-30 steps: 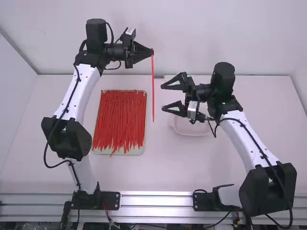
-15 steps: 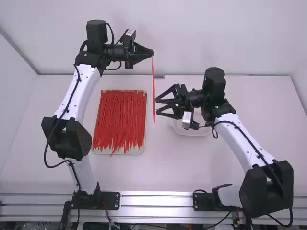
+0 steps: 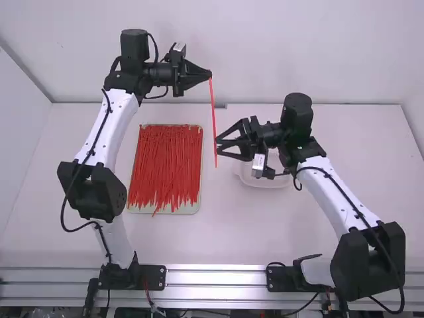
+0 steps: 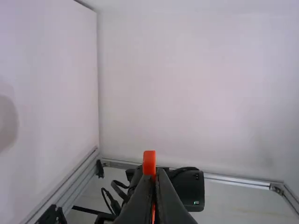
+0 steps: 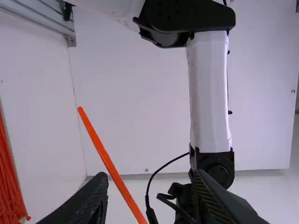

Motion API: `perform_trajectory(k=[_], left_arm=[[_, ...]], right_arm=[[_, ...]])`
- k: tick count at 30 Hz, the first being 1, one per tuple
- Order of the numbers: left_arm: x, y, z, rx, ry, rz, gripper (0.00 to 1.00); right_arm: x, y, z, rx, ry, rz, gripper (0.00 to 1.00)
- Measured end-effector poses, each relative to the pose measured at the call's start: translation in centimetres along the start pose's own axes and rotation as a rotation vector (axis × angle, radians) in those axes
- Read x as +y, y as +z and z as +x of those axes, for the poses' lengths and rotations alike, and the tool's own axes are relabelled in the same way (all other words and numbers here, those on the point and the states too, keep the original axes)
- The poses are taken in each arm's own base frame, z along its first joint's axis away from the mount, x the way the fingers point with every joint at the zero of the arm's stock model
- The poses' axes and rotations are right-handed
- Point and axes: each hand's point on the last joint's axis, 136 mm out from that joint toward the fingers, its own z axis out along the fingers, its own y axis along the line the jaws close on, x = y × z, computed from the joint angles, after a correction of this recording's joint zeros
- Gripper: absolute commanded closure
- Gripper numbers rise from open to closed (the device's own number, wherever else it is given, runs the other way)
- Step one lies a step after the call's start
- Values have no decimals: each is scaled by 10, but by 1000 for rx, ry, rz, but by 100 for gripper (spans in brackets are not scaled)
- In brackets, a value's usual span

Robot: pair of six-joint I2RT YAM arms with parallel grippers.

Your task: Fasten the cable tie

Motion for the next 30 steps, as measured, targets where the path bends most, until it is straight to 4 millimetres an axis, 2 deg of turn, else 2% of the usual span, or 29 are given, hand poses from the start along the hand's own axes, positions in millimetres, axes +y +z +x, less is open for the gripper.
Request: perform_trajectory(k=[9,11,18,22,23,24,30], left_arm=[[-1,8,6,20,2,0,98],[-1,10,7,25,3,0,98],[-1,11,8,28,3,0,98],[-1,11,8,27,4,0,98],[-1,11,8,28,4,0,98],[-1,11,8,28,4,0,98],[-2,12,9,29,4,0,98]], right_arm=[[-1,0,0,0,-12,0,66],[-1,0,0,0,-11,0,71],[-1,0,0,1,-12,0,74],[-1,0,0,0,-12,0,80],[-1,0,0,0,-11,0,86],[-1,0,0,0,-12,0,87],[-1,0,1,7,-11,0,83]])
